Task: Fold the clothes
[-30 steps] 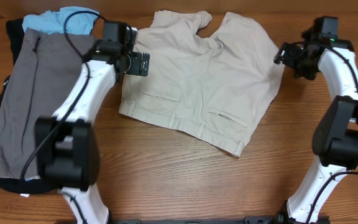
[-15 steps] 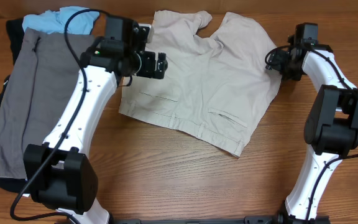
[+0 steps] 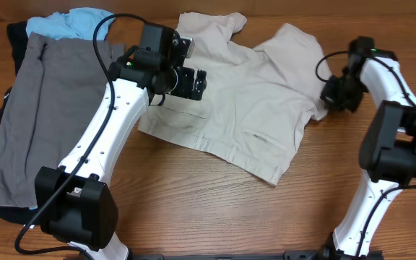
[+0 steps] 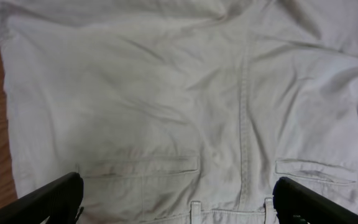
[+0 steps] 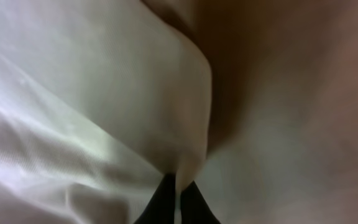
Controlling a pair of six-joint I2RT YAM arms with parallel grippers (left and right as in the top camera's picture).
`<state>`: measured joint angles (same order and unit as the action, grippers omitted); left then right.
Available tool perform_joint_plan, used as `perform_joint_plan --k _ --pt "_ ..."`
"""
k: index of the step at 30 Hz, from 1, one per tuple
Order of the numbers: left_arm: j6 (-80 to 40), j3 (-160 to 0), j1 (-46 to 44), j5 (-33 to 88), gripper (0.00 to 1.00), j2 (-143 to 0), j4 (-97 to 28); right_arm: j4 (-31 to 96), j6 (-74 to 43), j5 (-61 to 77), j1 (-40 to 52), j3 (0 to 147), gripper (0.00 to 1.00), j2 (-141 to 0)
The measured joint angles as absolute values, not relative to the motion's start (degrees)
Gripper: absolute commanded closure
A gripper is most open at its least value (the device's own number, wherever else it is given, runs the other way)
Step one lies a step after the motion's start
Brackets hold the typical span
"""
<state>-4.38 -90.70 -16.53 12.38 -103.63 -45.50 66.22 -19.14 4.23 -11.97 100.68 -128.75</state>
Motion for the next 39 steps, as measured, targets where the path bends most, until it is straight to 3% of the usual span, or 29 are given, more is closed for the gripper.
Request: perform_joint_plan --k 8,16,19,20,21,22,25,29,39 --pt "-4.3 -90.7 -16.5 11.8 0.00 -103.6 -51.0 87.9 -22.9 3.9 -21.6 100.4 0.96 -120.6" --pt "-4.4 -90.7 -16.5 11.8 0.00 -103.6 -57.7 93.7 -23.3 0.6 -22.0 99.9 0.95 -120.1" --pt "-4.8 -90.5 -16.5 11.8 0.00 -103.6 -59.3 92.7 -23.2 0.8 -21.3 99.7 0.69 -118.0" --pt "-5.5 -90.2 -16.5 11.7 0.00 -103.6 -59.5 91.3 -21.9 1.5 -21.2 99.6 0.47 -116.2" --pt "-6.2 -89.5 -16.5 11.7 0.00 -103.6 -59.6 90.1 -20.1 2.8 -21.1 99.6 0.36 -114.1" --pt "-6.8 -88.9 -16.5 11.8 0.00 -103.6 -59.4 89.4 -18.6 4.0 -21.0 99.6 0.32 -113.0" --pt "-9.5 -85.0 -16.5 11.4 0.00 -103.6 -54.9 84.7 -11.4 9.8 -20.7 99.6 0.27 -108.1" --pt "-12.1 -78.3 -16.5 10.8 0.00 -103.7 -47.4 80.0 -5.2 13.8 -18.7 99.6 0.27 -106.1" --pt "-15.1 -66.8 -16.5 5.8 0.15 -103.8 -31.1 66.6 0.0 16.5 -7.7 99.6 0.25 -106.3"
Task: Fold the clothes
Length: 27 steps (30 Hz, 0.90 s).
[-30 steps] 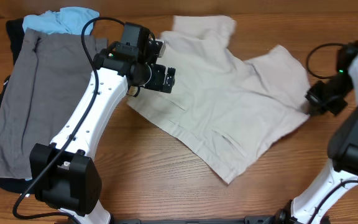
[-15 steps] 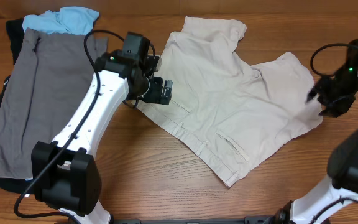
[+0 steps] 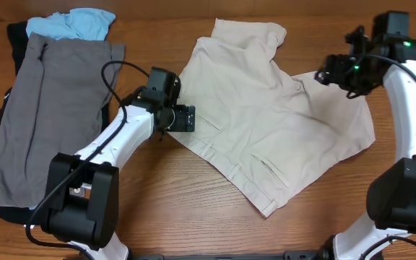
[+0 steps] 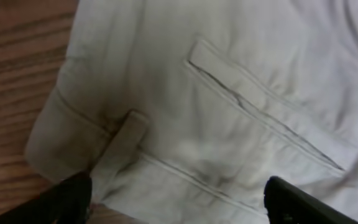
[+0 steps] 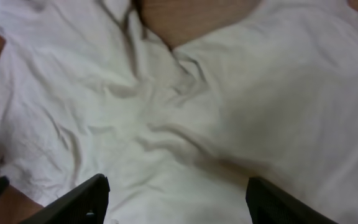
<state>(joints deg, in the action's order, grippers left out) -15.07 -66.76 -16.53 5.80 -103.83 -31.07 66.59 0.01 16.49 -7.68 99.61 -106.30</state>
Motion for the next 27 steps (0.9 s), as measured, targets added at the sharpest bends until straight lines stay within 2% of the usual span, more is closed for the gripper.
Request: perform_joint_plan --k 4,5,6,7,8,22,27 --pt "-15.2 -63.8 -16.5 3.7 0.34 -103.8 -25.1 65.5 0.0 16.7 -7.0 99.6 0.25 -106.3" --pt "-15.3 -63.4 -16.5 3.2 0.44 -103.8 -23.9 65.6 -0.1 16.7 -7.1 99.6 0.25 -106.3" --pt "-15.2 -63.1 -16.5 2.7 0.57 -103.8 -23.0 65.6 -0.1 16.7 -7.1 99.6 0.25 -106.3" --pt "-15.1 -63.0 -16.5 2.2 0.91 -103.9 -22.4 65.6 0.0 16.7 -7.1 99.6 0.25 -106.3" --pt "-15.0 -63.0 -16.5 1.5 0.96 -104.0 -21.6 65.6 0.0 16.7 -7.1 99.6 0.25 -106.3" --pt "-12.2 -63.6 -15.6 1.3 0.96 -110.1 -18.7 65.5 0.0 16.5 -7.1 99.6 0.25 -106.3" --pt "-9.9 -64.0 -10.9 0.9 0.96 -111.7 -12.6 64.8 -0.1 16.5 -7.1 99.6 0.25 -106.3"
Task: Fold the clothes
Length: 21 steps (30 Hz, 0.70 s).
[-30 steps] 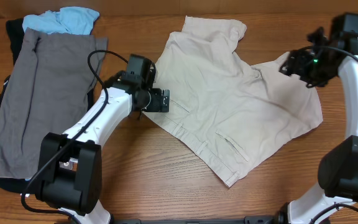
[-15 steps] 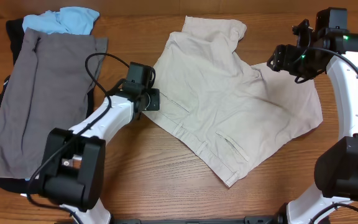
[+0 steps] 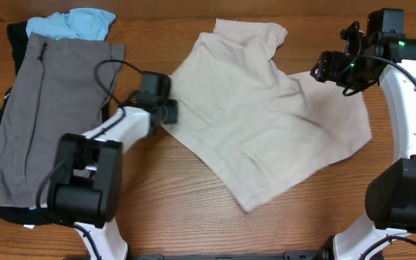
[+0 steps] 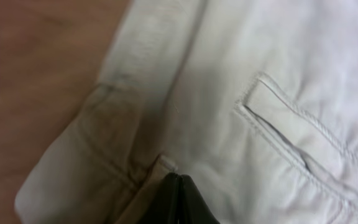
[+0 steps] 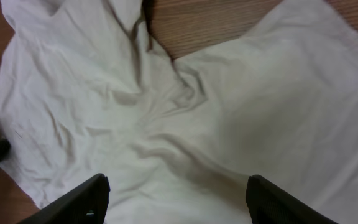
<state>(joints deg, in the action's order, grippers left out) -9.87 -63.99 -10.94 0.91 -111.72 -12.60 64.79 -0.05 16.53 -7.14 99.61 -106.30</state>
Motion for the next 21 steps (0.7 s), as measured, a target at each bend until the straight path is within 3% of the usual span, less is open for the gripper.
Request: perform_joint_plan --k 3,7,12,14,16,21 --pt "-8.2 -64.6 -3.9 0.0 0.85 -113.4 -7.1 64.4 -0.1 16.5 -7.1 99.6 0.25 -106.3" --pt "-4.9 -67.7 3.5 -0.3 0.50 -115.2 -3.9 63.8 -1.5 15.9 -7.1 99.6 0.24 -106.3" --pt "-2.7 -78.1 5.5 2.0 0.36 -115.4 -5.8 61.6 -2.4 15.4 -7.1 99.6 0.23 -106.3" --pt "-2.4 -83.2 4.1 4.4 0.33 -115.4 -9.4 59.6 -2.6 15.1 -7.1 99.6 0.20 -106.4" --pt "-2.3 -87.4 2.3 6.9 0.30 -115.4 -13.2 56.8 -2.1 14.9 -7.1 99.6 0.11 -106.9" --pt "-2.3 -98.2 -4.1 16.8 0.29 -115.4 -29.0 49.8 2.9 14.6 -7.0 99.6 0.04 -112.0"
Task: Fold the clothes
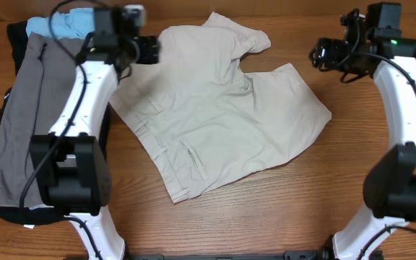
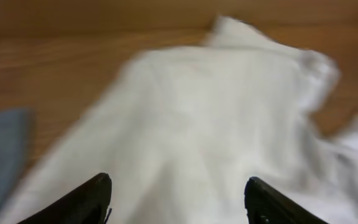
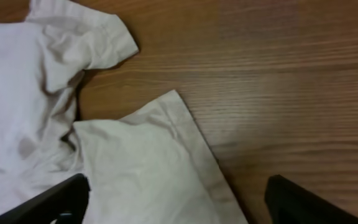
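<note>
Beige shorts (image 1: 215, 115) lie spread on the wooden table (image 1: 338, 188), waistband and back pockets toward the front left, both legs toward the far right. My left gripper (image 1: 150, 49) hangs open over the shorts' far-left edge; the left wrist view shows blurred beige cloth (image 2: 216, 124) between its fingers (image 2: 98, 196). My right gripper (image 1: 322, 55) is open above bare wood, just right of the legs; a leg hem (image 3: 148, 168) lies below it, with nothing held.
A pile of clothes sits at the table's left edge: a grey garment (image 1: 42, 108) on top, a light blue one (image 1: 71, 22) at the far end, black cloth underneath. The left arm reaches over this pile.
My left gripper was shut on the waistband corner at mid-left; now it is open at the far left. The shorts lie further left and turned. The right gripper stays open.
First my right gripper was shut on a leg hem at the right, the left open over the waist. Then the right was open and raised, the shorts shifted rightward. The left then shut on the waistband corner. Now both are open and the shorts lie flatter, nearer the left.
</note>
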Controlling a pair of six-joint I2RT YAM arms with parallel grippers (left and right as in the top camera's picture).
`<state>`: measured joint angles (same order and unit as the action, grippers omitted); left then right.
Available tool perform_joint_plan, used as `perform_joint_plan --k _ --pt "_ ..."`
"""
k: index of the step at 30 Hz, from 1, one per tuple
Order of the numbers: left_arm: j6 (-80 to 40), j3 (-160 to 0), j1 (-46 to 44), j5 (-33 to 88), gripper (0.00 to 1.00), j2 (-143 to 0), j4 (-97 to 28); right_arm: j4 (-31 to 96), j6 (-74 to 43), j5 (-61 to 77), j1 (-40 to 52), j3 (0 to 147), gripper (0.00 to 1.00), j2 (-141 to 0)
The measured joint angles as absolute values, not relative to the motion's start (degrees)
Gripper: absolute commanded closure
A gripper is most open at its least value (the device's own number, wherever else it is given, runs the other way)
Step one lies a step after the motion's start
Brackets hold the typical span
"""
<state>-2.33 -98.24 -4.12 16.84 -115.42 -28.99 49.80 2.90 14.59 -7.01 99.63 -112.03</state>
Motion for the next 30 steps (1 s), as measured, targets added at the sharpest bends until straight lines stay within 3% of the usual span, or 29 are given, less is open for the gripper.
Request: perform_joint_plan --k 2,7,13,15,17,18,20,21,30 --pt "-2.3 -100.2 -6.1 19.6 0.34 -115.4 -32.7 47.8 4.6 14.5 -6.9 99.6 0.03 -115.2" --pt "-2.3 -101.1 -11.1 23.0 0.34 -115.4 -42.3 44.5 6.9 14.9 -5.6 99.6 0.04 -123.4" --pt "-2.3 -101.1 -13.2 22.8 0.33 -115.4 -47.1 43.2 10.8 15.4 -3.6 99.6 0.14 -128.2" --pt "-2.3 -101.1 -13.3 22.5 0.33 -115.4 -47.8 43.1 11.6 15.7 -2.9 99.6 0.22 -129.2" --pt "-2.3 -101.1 -13.3 22.3 0.32 -115.4 -48.3 43.1 12.1 15.8 -2.3 99.6 0.39 -130.2" --pt "-2.3 -101.1 -13.3 22.2 0.34 -115.4 -48.3 43.1 12.5 15.8 -2.0 99.6 0.49 -130.5" --pt "-2.3 -101.1 -13.3 22.1 0.34 -115.4 -48.5 42.7 12.1 15.8 -1.7 99.6 0.82 -130.8" --pt "-2.4 -101.1 -13.3 22.1 0.36 -115.4 -48.6 42.5 10.9 15.6 -1.6 99.6 0.94 -130.8" --pt "-3.0 -100.6 -14.9 20.6 0.37 -115.4 -50.4 52.5 -2.0 14.7 -6.2 100.2 0.95 -130.8"
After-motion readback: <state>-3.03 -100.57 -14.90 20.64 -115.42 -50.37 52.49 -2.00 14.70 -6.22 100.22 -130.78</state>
